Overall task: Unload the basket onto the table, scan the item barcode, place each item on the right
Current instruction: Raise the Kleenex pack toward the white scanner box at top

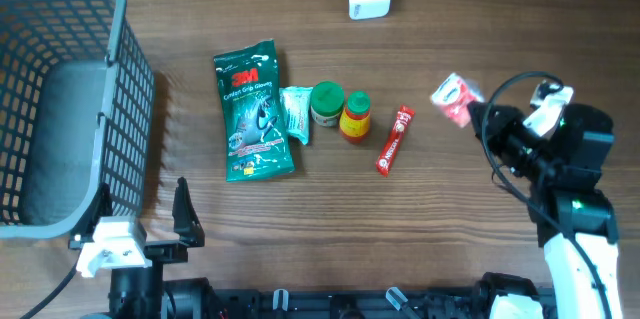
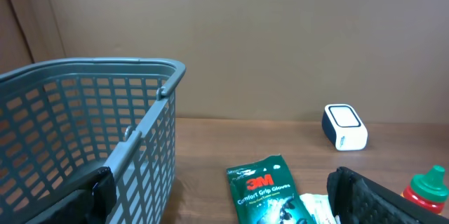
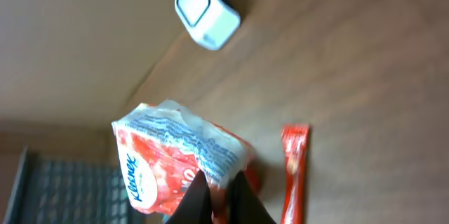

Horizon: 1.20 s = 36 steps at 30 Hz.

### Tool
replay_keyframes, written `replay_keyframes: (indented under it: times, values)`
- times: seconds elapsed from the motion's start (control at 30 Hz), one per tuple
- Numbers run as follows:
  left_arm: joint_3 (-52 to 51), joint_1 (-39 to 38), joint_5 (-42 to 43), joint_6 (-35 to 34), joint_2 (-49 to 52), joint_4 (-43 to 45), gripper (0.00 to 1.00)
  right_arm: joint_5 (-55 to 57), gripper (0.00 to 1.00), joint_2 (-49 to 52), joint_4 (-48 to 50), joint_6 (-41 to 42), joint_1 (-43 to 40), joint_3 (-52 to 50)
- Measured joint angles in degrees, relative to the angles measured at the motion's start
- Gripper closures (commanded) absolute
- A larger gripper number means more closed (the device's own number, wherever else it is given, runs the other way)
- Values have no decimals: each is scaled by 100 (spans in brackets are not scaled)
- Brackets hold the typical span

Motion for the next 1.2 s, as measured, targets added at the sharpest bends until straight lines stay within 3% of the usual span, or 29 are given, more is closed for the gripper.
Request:
replay_keyframes:
  times: [0.3,0.43,0.57,0.7,0.97,1.2]
  values:
    - [0,0,0,0,2,-4,0,420,95,2496,4522,-470,785,61]
    - [0,0,-2,0,0,2,0,949,95,3670,6030,-782,1237,133]
    - [0,0,0,0,0,7,0,1572,96,4465,6135,-1375,1582,743]
    - [0,0,-2,0,2,-2,0,2203,95,5276,6157,-2022,1893,1976]
    - [0,0,0,0,4,4,0,2487,95,7565,5663,-2385,1965,4538]
    - [0,0,0,0,4,4,0,2780,95,8308,5235,-2986,2299,5595]
